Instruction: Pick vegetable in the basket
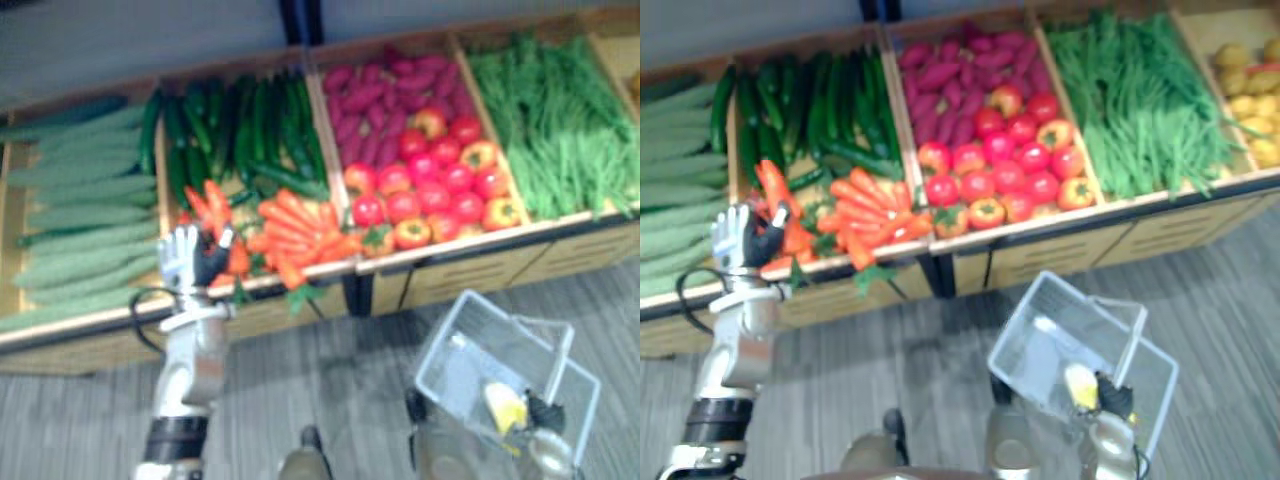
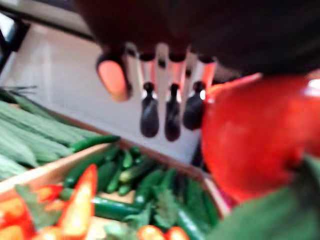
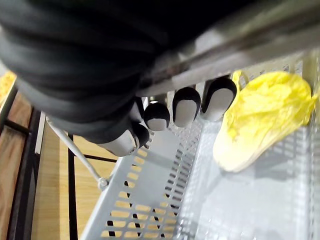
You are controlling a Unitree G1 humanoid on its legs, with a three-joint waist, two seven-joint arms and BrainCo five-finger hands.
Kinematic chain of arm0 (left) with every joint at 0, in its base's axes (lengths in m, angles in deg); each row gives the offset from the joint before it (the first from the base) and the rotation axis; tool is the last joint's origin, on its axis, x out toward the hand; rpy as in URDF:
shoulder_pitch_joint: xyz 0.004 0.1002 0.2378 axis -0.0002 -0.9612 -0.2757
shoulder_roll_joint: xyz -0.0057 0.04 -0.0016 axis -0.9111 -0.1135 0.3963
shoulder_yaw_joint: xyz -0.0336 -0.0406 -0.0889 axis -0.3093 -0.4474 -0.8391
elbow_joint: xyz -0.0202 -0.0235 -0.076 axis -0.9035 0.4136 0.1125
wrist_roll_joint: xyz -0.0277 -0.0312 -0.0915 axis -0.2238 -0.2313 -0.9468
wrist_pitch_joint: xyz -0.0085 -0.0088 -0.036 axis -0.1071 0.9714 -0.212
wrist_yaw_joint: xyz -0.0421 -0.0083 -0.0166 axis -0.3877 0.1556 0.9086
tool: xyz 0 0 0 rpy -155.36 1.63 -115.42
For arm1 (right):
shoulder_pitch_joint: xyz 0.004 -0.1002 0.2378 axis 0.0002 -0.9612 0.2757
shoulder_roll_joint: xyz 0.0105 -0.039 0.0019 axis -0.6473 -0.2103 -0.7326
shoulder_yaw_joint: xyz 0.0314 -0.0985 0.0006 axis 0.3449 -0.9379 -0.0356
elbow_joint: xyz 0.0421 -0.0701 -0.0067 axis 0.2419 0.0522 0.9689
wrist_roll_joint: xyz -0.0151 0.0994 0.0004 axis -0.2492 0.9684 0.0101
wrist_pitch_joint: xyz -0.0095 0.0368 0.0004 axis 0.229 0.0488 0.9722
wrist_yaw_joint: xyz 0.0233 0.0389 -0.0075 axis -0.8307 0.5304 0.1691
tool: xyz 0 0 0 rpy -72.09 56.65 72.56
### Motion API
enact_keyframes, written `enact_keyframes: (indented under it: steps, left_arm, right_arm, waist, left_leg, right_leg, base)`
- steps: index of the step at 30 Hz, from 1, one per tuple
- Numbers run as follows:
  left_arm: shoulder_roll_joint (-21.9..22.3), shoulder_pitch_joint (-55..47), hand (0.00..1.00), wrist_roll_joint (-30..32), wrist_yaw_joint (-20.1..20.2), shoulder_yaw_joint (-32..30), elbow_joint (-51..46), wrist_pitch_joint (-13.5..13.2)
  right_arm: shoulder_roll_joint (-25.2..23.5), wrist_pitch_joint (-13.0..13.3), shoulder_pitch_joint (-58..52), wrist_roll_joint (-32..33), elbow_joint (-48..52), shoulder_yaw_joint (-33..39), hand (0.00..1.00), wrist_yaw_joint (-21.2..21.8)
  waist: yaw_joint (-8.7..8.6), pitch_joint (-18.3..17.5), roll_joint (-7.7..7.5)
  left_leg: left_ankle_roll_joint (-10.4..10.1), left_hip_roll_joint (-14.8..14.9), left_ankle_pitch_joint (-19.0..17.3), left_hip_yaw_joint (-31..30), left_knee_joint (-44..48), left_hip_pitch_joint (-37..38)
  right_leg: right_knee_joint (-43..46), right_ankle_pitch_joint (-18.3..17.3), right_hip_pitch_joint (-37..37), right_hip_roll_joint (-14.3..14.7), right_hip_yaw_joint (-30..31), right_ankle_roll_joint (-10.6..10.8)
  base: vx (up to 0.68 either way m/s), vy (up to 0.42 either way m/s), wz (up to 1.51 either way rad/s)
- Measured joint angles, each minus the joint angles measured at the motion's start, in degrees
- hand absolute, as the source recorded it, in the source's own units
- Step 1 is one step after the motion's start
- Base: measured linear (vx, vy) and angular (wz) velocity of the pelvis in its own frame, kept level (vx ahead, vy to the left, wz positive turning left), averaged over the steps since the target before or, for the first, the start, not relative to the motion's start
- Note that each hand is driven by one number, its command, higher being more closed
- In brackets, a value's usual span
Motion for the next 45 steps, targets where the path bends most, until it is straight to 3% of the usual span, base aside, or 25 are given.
enact_keyframes:
  steps: [1,4,5,7,8,9,10,13,14,15,16,17,18,19,20,22,23,24,26,28,30,35,40,44,45]
  left_arm:
    - [0.61,0.01,1.00,-0.09,0.01,3.35,-0.46,-0.23]
    - [2.78,-0.15,1.00,-0.74,0.18,9.09,-2.07,-2.76]
    - [3.67,-0.37,1.00,-1.91,0.24,10.32,-2.50,-3.50]
    - [5.68,-0.72,1.00,-3.40,1.15,11.53,-3.03,-4.80]
    - [7.54,-1.60,1.00,-4.25,2.17,11.20,-3.47,-5.47]
    - [8.65,-3.49,1.00,-4.94,3.53,11.06,-3.40,-5.52]
    - [9.51,-5.42,1.00,-5.82,4.58,11.55,-3.44,-5.80]
    - [10.39,-11.18,1.00,-6.32,6.58,12.50,-4.11,-6.32]
    - [10.52,-11.86,1.00,-6.36,6.76,12.33,-4.33,-6.36]
    - [11.40,-12.51,1.00,-6.64,7.71,12.29,-3.67,-6.33]
    - [11.80,-12.81,1.00,-6.67,7.92,12.86,-3.64,-6.58]
    - [13.36,-12.70,1.00,-6.70,8.24,14.19,-2.97,-7.68]
    - [13.61,-12.55,1.00,-6.70,8.86,15.31,-2.62,-8.40]
    - [13.92,-12.34,1.00,-6.71,8.89,15.35,-2.04,-9.07]
    - [14.62,-12.64,1.00,-6.74,9.07,15.37,-0.28,-9.39]
    - [14.67,-12.73,1.00,-6.80,9.14,15.35,1.93,-9.49]
    - [14.19,-12.71,1.00,-6.79,9.24,15.32,3.19,-9.48]
    - [14.42,-12.77,1.00,-6.80,9.26,15.34,3.57,-9.48]
    - [15.08,-13.35,1.00,-6.80,9.11,15.80,4.17,-9.50]
    - [15.09,-13.57,1.00,-6.79,8.64,16.50,5.44,-9.42]
    - [15.29,-13.49,1.00,-6.76,8.48,17.85,6.54,-9.44]
    - [15.37,-10.65,1.00,-6.72,8.91,23.64,11.59,-8.48]
    - [15.15,-7.07,1.00,-6.78,9.45,30.10,14.24,-8.19]
    - [15.42,-3.40,1.00,-6.82,9.68,32.63,17.81,-7.71]
    - [15.49,-1.91,0.00,-6.82,9.65,32.95,19.49,-7.36]
  right_arm:
    - [-0.44,-0.28,-1.05,-0.22,0.71,-0.01,1.00,0.15]
    - [-2.08,-0.85,-2.40,-0.26,4.60,-0.35,1.00,0.14]
    - [-2.81,-1.06,-2.29,-0.27,6.38,-1.06,1.00,0.16]
    - [-3.03,-1.12,-1.57,-0.52,9.79,-5.05,1.00,0.28]
    - [-3.52,-1.08,-0.76,-1.92,12.17,-7.32,1.00,0.50]
    - [-3.84,-1.05,-0.40,-2.54,13.59,-9.30,1.00,0.90]
    - [-3.96,-1.05,-0.36,-3.12,13.75,-10.23,1.00,1.24]
    - [-3.60,-1.04,0.27,-4.68,14.65,-14.61,1.00,1.59]
    - [-3.44,-1.07,0.76,-4.68,14.97,-16.08,1.00,1.69]
    - [-2.34,-1.27,2.32,-5.26,15.09,-19.54,1.00,2.65]
    - [-2.14,-1.27,2.50,-6.01,15.26,-20.48,1.00,3.02]
    - [-1.64,-1.26,2.54,-6.90,16.46,-21.31,1.00,3.54]
    - [-1.48,-1.27,1.80,-6.94,18.02,-22.13,1.00,4.29]
    - [-1.16,-1.28,2.00,-6.92,18.09,-22.99,1.00,4.50]
    - [-0.70,-1.49,2.07,-6.85,18.55,-24.63,1.00,5.21]
    - [-0.16,-1.49,1.43,-6.78,20.57,-26.40,1.00,5.61]
    - [-0.04,-1.48,1.08,-6.62,22.04,-28.31,1.00,6.06]
    - [0.41,-1.48,0.93,-6.56,22.72,-28.96,1.00,6.25]
    - [1.51,-1.28,1.15,-6.06,24.89,-30.94,1.00,7.38]
    - [1.56,-0.84,1.60,-4.15,25.21,-32.40,1.00,8.27]
    - [1.47,-0.65,1.33,-2.68,25.79,-32.49,1.00,8.48]
    - [1.35,-0.65,-1.15,0.71,27.99,-33.06,1.00,10.31]
    - [1.28,-0.68,-2.29,3.77,27.99,-38.29,1.00,10.91]
    - [1.64,-0.68,-2.24,6.92,27.99,-43.02,1.00,13.06]
    - [1.68,-0.79,-2.34,7.32,27.92,-43.72,1.00,13.62]
  waist:
    - [-0.06,-1.02,-1.64]
    - [-0.09,-1.66,-2.83]
    - [-0.02,-1.72,-2.89]
    - [-0.06,-1.68,-2.61]
    - [0.43,-0.98,-2.10]
    - [0.06,-0.76,-1.95]
    - [0.15,-0.85,-2.10]
    - [0.52,-1.33,-2.11]
    - [0.76,-1.36,-2.32]
    - [1.15,-1.24,-1.35]
    - [2.16,-2.20,0.26]
    - [3.07,-3.14,1.40]
    - [2.33,-3.51,-0.05]
    - [1.89,-3.10,-0.50]
    - [1.57,-3.21,0.01]
    - [1.78,-3.26,-0.03]
    - [1.60,-3.23,0.00]
    - [1.81,-3.26,0.05]
    - [3.74,-3.25,0.02]
    - [3.74,-3.36,0.19]
    - [3.43,-3.91,0.94]
    - [3.17,-4.89,-1.23]
    - [3.16,-4.90,-1.34]
    - [3.34,-5.03,-1.95]
    - [3.33,-5.03,-2.09]
  left_leg:
    - [0.63,-1.42,0.41,1.70,-0.76,1.22]
    - [1.82,-2.65,-0.29,4.47,0.72,0.95]
    - [2.60,-2.55,-0.80,6.19,2.07,0.22]
    - [4.01,-2.13,-0.65,10.28,2.42,-0.69]
    - [5.15,-0.75,-0.09,15.22,0.74,0.24]
    - [5.62,-0.70,-0.10,18.55,0.84,1.51]
    - [6.17,-0.75,-0.43,21.89,1.09,3.13]
    - [6.81,-0.56,-1.97,31.53,3.70,5.41]
    - [6.24,-0.63,-2.76,33.49,5.25,5.30]
    - [5.85,0.72,-4.40,35.41,5.26,4.15]
    - [6.15,1.87,-4.19,35.60,3.45,4.26]
    - [5.98,3.69,-3.13,40.19,3.19,4.29]
    - [5.47,2.97,-3.34,42.81,4.24,5.38]
    - [4.88,3.32,-3.51,43.84,5.48,5.88]
    - [4.77,5.91,-2.99,44.85,8.08,6.28]
    - [5.23,10.07,-3.27,43.00,14.58,6.66]
    - [6.38,11.83,-4.19,36.58,19.54,5.06]
    - [7.13,10.97,-5.32,31.05,20.51,4.19]
    - [5.48,1.66,-9.05,7.23,20.19,0.08]
    - [5.14,-3.65,-9.03,-2.89,15.88,-1.68]
    - [6.56,-4.12,-4.55,-3.42,9.56,-2.77]
    - [7.84,-7.44,-0.90,-0.38,1.61,-1.25]
    - [8.05,-8.40,-0.39,1.31,0.57,0.03]
    - [8.45,-8.54,-0.15,3.01,-1.12,0.03]
    - [8.48,-8.66,-0.13,3.19,-1.17,0.02]
  right_leg:
    - [-0.39,0.78,0.01,-1.04,2.03,1.01]
    - [-2.16,4.49,-0.55,-2.42,2.35,0.94]
    - [-1.79,6.82,-1.94,-2.22,0.10,-0.87]
    - [-3.37,13.54,-4.87,-1.16,-7.95,-8.45]
    - [-4.23,14.35,-4.28,-1.17,-14.01,-11.62]
    - [7.36,3.02,-5.36,-2.94,-22.41,-12.03]
    - [14.00,-2.55,-4.57,-4.83,-27.83,-11.32]
    - [21.67,-11.68,-1.05,-11.03,-41.32,-11.25]
    - [19.88,-11.22,-1.25,-9.89,-42.72,-10.24]
    - [11.26,-6.57,-1.22,-3.49,-38.82,-9.45]
    - [6.25,-6.20,-0.52,-1.11,-37.16,-8.85]
    - [8.05,-9.36,-1.20,-1.33,-41.58,-9.88]
    - [12.86,-8.83,-0.90,-5.32,-41.12,-9.09]
    - [11.22,-8.86,-0.35,-4.70,-39.74,-8.27]
    - [6.76,-6.14,1.12,-1.08,-36.72,-9.12]
    - [1.79,-3.35,2.94,3.19,-32.00,-11.22]
    - [0.77,-2.88,3.78,4.76,-29.13,-12.09]
    - [0.61,-2.67,3.99,5.32,-27.44,-12.43]
    - [0.06,-1.68,4.17,6.51,-20.04,-13.00]
    - [-1.03,-0.53,4.68,6.93,-16.65,-12.25]
    - [-2.10,0.31,5.05,7.92,-15.48,-11.48]
    - [2.27,-0.23,-0.19,4.93,-12.85,-9.42]
    - [0.80,0.51,0.51,4.34,-11.26,-8.24]
    - [-9.45,5.84,4.19,4.72,-10.14,-8.40]
    - [-11.16,6.79,4.90,4.67,-10.10,-8.38]
  base:
    - [-0.08,0.136,-0.41]
    - [-0.09,0.129,-0.49]
    - [-0.15,0.135,-0.92]
    - [-0.16,0.101,-1.27]
    - [-0.20,0.066,-1.55]
    - [-0.21,0.080,-1.75]
    - [-0.13,0.064,-1.41]
    - [-0.15,0.017,-1.58]
    - [-0.15,-0.043,-2.20]
    - [-0.17,-0.042,-2.00]
    - [-0.19,-0.091,-2.56]
    - [-0.06,-0.080,-1.92]
    - [0.02,-0.104,-1.67]
    - [0.06,-0.155,-1.22]
    - [0.08,-0.176,-1.10]
    - [0.05,-0.174,-1.51]
    - [0.02,-0.111,-1.47]
    - [0.00,-0.050,-1.52]
    - [0.00,-0.004,-1.74]
    - [0.00,0.025,-1.18]
    - [-0.01,0.072,-0.58]
    - [-0.01,0.124,-0.16]
    - [-0.03,0.081,-0.14]
    - [-0.03,0.028,-0.19]
    - [0.00,0.022,-0.08]
